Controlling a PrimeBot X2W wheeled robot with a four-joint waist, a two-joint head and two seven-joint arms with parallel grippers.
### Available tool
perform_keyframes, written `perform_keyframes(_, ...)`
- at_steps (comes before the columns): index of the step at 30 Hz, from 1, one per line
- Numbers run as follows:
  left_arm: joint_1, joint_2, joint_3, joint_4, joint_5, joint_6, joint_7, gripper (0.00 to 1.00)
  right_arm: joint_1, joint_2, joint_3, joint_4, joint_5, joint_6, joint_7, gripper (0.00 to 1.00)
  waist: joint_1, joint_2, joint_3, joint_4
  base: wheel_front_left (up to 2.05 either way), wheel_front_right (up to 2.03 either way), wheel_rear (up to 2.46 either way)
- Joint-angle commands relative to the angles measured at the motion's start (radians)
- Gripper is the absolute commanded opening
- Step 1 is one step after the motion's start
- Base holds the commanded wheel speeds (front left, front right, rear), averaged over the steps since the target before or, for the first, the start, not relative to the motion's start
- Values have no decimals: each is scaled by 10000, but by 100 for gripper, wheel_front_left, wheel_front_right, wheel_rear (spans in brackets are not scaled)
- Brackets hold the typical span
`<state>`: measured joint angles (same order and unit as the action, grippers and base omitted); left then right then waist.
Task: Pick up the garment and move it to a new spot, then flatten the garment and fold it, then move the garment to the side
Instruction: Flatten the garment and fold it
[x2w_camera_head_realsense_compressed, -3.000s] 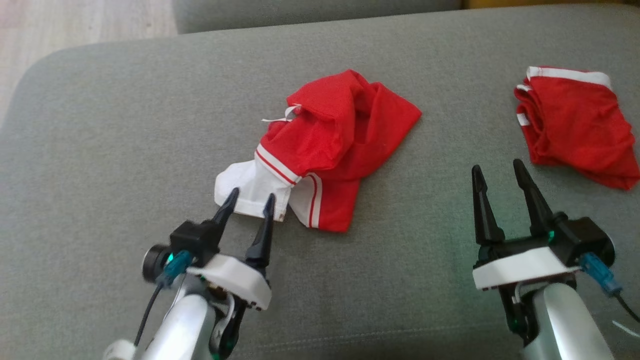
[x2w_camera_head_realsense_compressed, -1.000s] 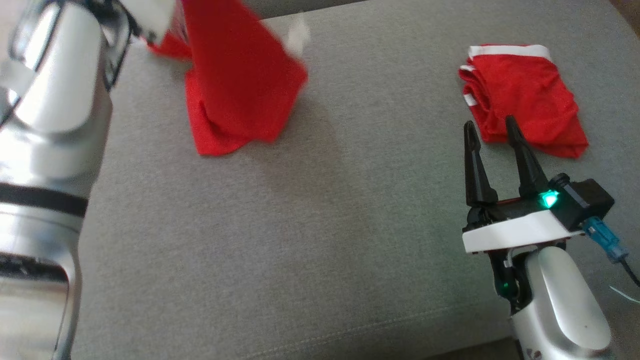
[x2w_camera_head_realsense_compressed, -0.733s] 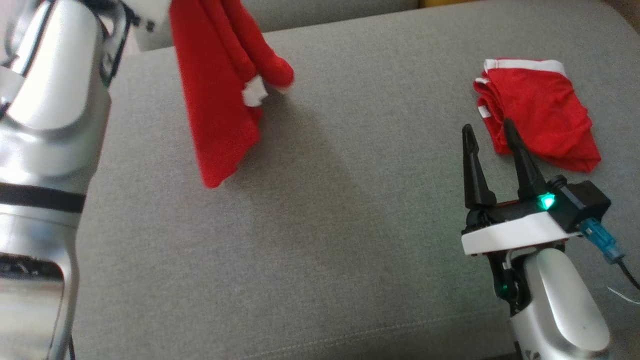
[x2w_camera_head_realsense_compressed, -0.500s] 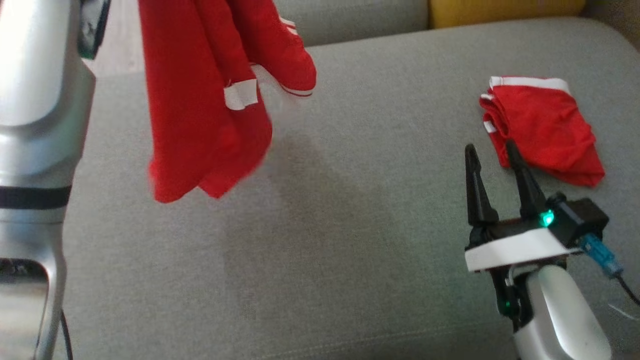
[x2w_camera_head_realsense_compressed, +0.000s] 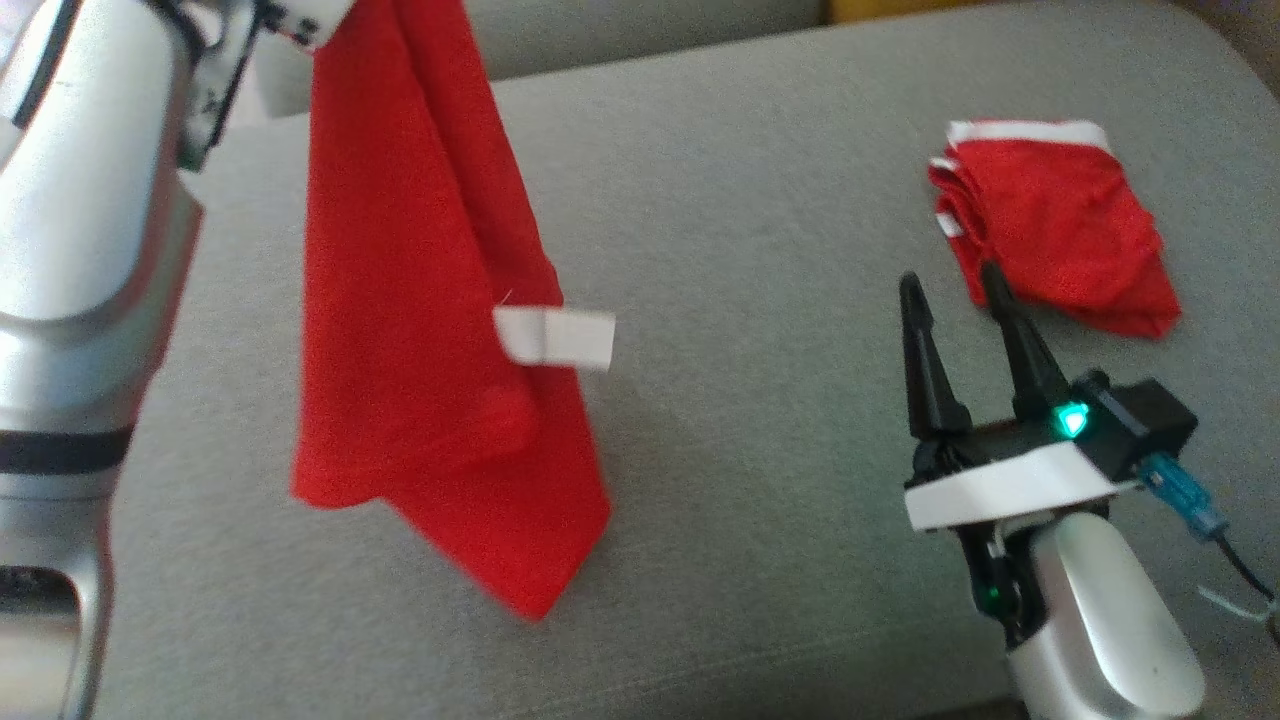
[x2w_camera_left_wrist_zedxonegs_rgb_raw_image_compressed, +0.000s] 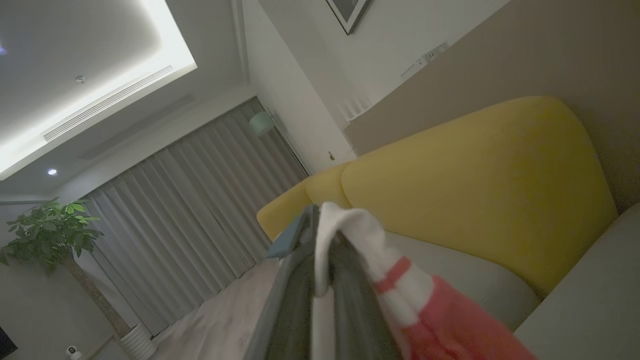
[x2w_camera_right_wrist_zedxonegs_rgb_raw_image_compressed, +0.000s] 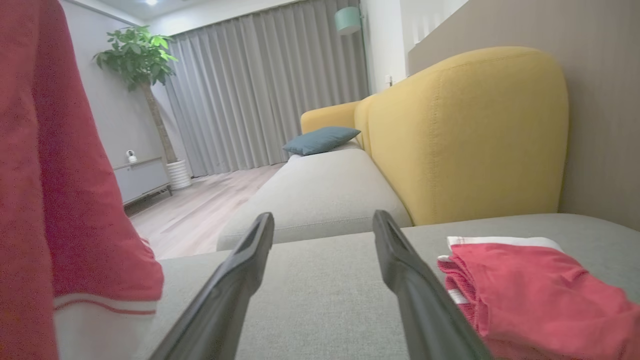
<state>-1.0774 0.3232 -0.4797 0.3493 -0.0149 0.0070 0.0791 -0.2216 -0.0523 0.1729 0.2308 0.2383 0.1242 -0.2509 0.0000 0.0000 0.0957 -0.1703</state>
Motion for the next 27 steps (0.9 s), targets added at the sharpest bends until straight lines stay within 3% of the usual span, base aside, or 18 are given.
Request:
perform_keyframes(1,-566,586,350,-8,106,-14,38,0,-524,20,342,-416,109,65,-109,100,0,0,574,-652,0,0,0)
perform_keyframes(9,-934,1087,273,2606,210,-210,-526,0,-1123,20,1398,-926,755,65,-109,100,0,0,1863,-2105,0,0,0)
perform_keyframes(10,-989,1074,250,2852,238,-164,-674,33,-1156,20,1525,-993,793,65,-109,100,0,0,1999,-2207,0,0,0)
perform_keyframes(11,-1050,1047,233,3088,260,-104,-842,100,-1185,20,1642,-1055,821,65,-109,100,0,0,2123,-2290,0,0,0)
perform_keyframes(18,-1482,796,140,4391,289,136,-1774,100,-1195,20,1995,-1261,844,65,-109,100,0,0,2501,-2401,0,0,0)
perform_keyframes(27,-1744,245,60,5054,-38,76,-3067,100,-1069,20,1555,-988,440,65,-109,100,0,0,2031,-1354,0,0,0)
